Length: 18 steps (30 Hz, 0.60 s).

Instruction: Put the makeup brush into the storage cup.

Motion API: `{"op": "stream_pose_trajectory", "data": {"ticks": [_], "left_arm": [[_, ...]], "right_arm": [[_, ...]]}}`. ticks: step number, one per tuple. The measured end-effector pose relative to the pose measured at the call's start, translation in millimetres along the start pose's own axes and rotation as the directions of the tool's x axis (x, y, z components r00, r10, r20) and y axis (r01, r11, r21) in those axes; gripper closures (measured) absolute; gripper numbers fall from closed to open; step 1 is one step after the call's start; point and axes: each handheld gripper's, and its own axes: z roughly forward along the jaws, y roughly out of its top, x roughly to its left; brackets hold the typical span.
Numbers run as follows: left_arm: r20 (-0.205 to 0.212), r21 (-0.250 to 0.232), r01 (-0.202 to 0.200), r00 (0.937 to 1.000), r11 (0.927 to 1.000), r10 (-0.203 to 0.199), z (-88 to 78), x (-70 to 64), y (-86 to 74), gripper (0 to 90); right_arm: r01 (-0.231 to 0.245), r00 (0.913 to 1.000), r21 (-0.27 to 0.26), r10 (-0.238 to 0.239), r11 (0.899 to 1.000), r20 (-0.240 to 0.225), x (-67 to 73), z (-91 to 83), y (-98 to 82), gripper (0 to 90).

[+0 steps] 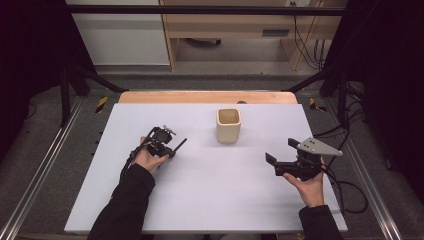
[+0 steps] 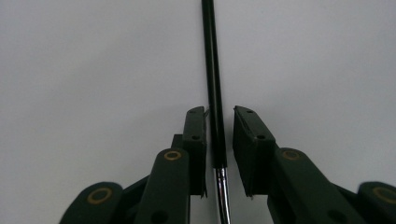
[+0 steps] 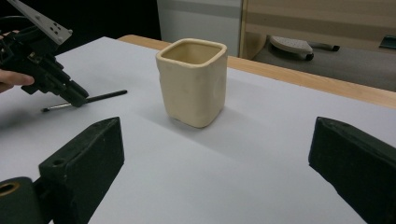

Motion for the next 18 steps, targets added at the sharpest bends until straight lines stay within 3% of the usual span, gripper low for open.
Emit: {"op": "stream_pose_trajectory", "data": {"ticks": [9,18], "left_arm": [[-0.001,0.017,0.011,0.9999,0.9998,-0.011,0.6,-1.3,1.9,77.8],[-0.021,0.024,-0.015,0.9997,0.9996,0.015,1.1,-6.5,3.2,83.9]], "right_arm": [[-0.006,1.0,0.003,0.006,1.0,-0.003,0.0,0.1,0.2,3.6],[-0.001,1.0,0.007,0.001,1.0,-0.008,0.3,0.9,0.2,3.5]]}}
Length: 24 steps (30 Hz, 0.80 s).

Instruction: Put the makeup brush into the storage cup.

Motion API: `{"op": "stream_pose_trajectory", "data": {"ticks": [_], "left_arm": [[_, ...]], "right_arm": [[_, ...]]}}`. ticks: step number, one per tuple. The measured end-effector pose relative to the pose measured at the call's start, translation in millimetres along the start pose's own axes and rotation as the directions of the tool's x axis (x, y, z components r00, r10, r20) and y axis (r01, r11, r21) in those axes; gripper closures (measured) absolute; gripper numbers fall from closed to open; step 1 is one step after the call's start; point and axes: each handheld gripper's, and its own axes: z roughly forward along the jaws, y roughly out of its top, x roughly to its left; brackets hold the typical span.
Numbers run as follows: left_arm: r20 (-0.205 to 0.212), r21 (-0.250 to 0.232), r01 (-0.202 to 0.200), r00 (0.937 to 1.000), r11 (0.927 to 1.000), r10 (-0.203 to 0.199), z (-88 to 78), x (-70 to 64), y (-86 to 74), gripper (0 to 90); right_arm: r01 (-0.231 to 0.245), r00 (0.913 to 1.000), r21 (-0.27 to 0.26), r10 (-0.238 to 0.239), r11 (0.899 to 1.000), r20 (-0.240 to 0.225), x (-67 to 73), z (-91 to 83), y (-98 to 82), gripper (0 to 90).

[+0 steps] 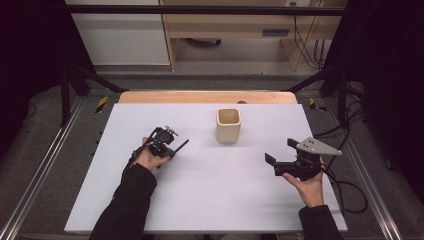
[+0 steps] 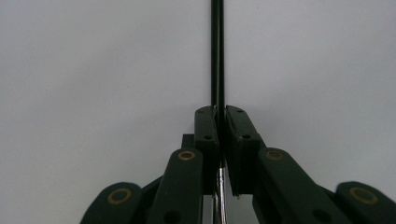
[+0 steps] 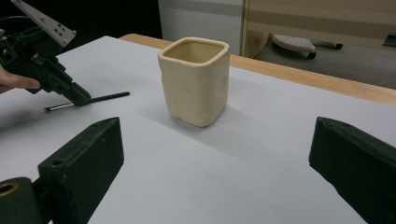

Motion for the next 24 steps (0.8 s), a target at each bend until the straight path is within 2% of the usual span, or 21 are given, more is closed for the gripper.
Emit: {"op": "stream_pose_trajectory", "data": {"ticks": [8,15,24], "left_arm": [[-0.007,0.001,-0.002,1.0,1.0,0.002,0.1,-1.9,0.7,84.1],[-0.022,-0.001,-0.023,0.9995,0.9997,0.023,-1.4,-3.5,0.5,84.2],[-0.017,-0.046,-0.051,0.9986,0.9976,0.051,-18.9,-9.1,-2.6,84.3]], "right_arm": [[-0.005,1.0,-0.002,0.005,1.0,0.001,-0.4,-1.2,0.5,3.5],[-0.005,1.0,-0.003,0.005,1.0,0.003,-0.6,-1.5,0.6,3.5],[-0.003,1.0,-0.004,0.003,1.0,0.002,-0.2,-2.1,1.1,3.5]]}}
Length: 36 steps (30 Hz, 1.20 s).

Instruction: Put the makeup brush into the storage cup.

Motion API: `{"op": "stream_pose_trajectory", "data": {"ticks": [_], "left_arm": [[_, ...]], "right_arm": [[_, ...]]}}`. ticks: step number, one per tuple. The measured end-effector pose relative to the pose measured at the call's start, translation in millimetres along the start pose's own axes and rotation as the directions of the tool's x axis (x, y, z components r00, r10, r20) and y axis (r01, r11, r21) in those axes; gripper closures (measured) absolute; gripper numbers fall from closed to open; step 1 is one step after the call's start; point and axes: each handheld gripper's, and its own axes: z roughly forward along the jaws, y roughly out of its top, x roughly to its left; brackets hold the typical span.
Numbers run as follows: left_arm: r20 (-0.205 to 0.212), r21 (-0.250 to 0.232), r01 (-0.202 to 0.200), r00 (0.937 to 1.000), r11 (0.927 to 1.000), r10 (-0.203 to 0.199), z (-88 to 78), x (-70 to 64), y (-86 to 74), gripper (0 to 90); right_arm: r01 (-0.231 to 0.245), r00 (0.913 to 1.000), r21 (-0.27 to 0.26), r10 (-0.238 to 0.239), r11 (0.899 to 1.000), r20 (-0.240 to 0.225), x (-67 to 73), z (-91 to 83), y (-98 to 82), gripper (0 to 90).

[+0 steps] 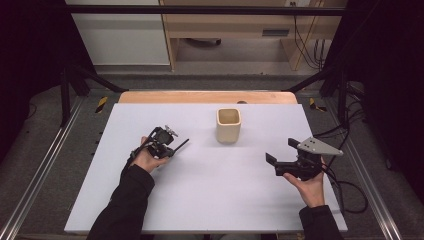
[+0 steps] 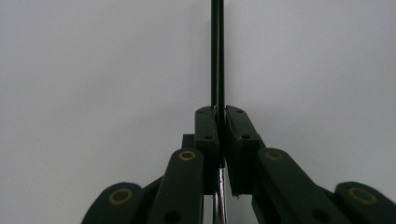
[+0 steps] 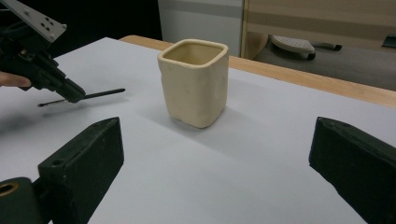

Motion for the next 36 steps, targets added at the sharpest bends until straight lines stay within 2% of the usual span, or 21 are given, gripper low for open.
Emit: {"op": "stream_pose_trajectory", "data": {"ticks": [10,23,33,36], "left_arm": [[0.025,-0.078,-0.069,0.9972,0.9946,0.071,-24.2,-22.6,-1.9,84.2],[0.074,-0.167,-0.097,0.9911,0.9811,0.111,-41.8,-46.9,-15.8,84.2],[0.102,-0.189,-0.141,0.9815,0.9719,0.162,-52.0,-62.7,-16.9,84.2],[0.121,-0.198,-0.141,0.9786,0.9701,0.167,-52.4,-66.2,-17.9,84.2]], "right_arm": [[0.004,1.0,0.005,-0.004,1.0,-0.001,1.5,0.9,-0.1,3.5],[0.018,0.9998,0.018,-0.018,1.0,-0.004,6.8,3.4,0.3,3.7],[0.034,0.9994,0.027,-0.033,0.999,-0.008,10.8,5.0,0.3,3.8],[0.038,0.9992,0.03,-0.038,0.999,-0.011,12.2,5.1,0.6,4.0]]}}
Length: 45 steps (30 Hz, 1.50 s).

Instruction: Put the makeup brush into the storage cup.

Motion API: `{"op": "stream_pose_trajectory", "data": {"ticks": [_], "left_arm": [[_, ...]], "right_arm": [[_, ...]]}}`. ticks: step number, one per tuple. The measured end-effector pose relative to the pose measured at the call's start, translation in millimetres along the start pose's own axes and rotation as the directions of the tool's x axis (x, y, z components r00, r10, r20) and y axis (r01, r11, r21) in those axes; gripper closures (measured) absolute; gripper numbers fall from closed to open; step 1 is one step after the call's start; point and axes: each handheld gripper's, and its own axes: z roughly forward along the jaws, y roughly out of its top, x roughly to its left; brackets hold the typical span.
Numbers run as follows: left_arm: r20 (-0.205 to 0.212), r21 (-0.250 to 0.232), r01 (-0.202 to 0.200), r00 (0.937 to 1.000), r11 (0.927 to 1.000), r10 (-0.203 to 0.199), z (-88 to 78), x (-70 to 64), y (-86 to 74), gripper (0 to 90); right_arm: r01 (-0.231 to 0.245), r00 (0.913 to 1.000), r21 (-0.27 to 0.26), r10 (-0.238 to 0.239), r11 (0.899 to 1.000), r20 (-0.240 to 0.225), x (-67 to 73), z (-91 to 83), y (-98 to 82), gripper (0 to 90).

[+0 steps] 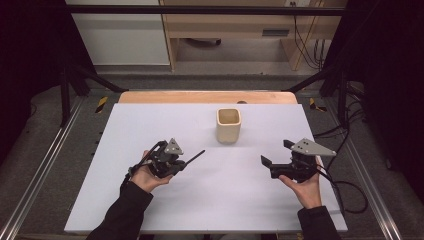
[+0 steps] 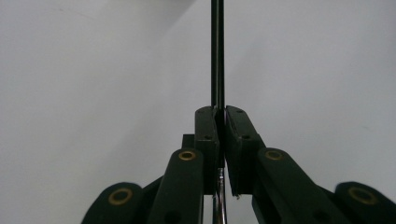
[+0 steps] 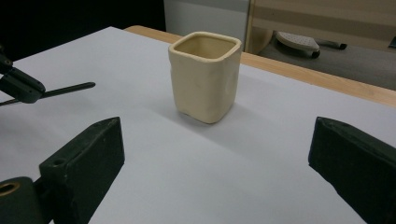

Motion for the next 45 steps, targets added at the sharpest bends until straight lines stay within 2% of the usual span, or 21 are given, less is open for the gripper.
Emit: {"op": "stream_pose_trajectory", "data": {"ticks": [8,9,12,16,23,32,38,45], "left_arm": [[0.028,-0.003,-0.026,0.9993,0.9997,0.026,0.3,-8.9,2.5,84.2],[0.027,0.005,-0.044,0.9987,0.999,0.044,0.4,-9.5,3.4,84.2],[0.062,-0.013,-0.048,0.9969,0.9988,0.048,-0.2,-14.0,6.3,84.2],[0.058,-0.026,-0.069,0.9958,0.9973,0.07,-4.0,-18.8,9.1,84.2],[0.08,-0.054,-0.086,0.9927,0.9949,0.09,-10.8,-26.8,13.7,84.2],[0.106,-0.056,-0.131,0.9849,0.9897,0.137,-9.7,-40.7,22.7,84.2],[0.12,-0.034,-0.15,0.9809,0.9881,0.153,-6.1,-46.6,27.6,84.2],[0.131,-0.016,-0.167,0.9772,0.9859,0.167,-2.0,-52.5,32.7,84.2]], "right_arm": [[0.023,0.9997,0.006,-0.023,1.0,0.003,5.8,0.2,2.4,4.5],[0.023,0.9997,0.005,-0.023,1.0,-0.001,6.3,0.2,2.7,4.5],[0.014,0.9996,0.003,-0.014,1.0,-0.024,7.2,0.9,3.4,4.4],[0.012,0.9992,0.007,-0.012,1.0,-0.038,9.8,0.8,3.6,4.5],[0.057,0.9975,0.026,-0.056,0.998,-0.043,18.4,3.6,5.6,4.5],[0.099,0.9931,0.032,-0.096,0.995,-0.067,33.6,7.7,12.8,4.5],[0.128,0.9884,0.027,-0.126,0.991,-0.085,42.2,6.1,19.2,4.8],[0.178,0.9793,0.066,-0.17,0.982,-0.109,49.4,7.2,22.7,4.9]]}}
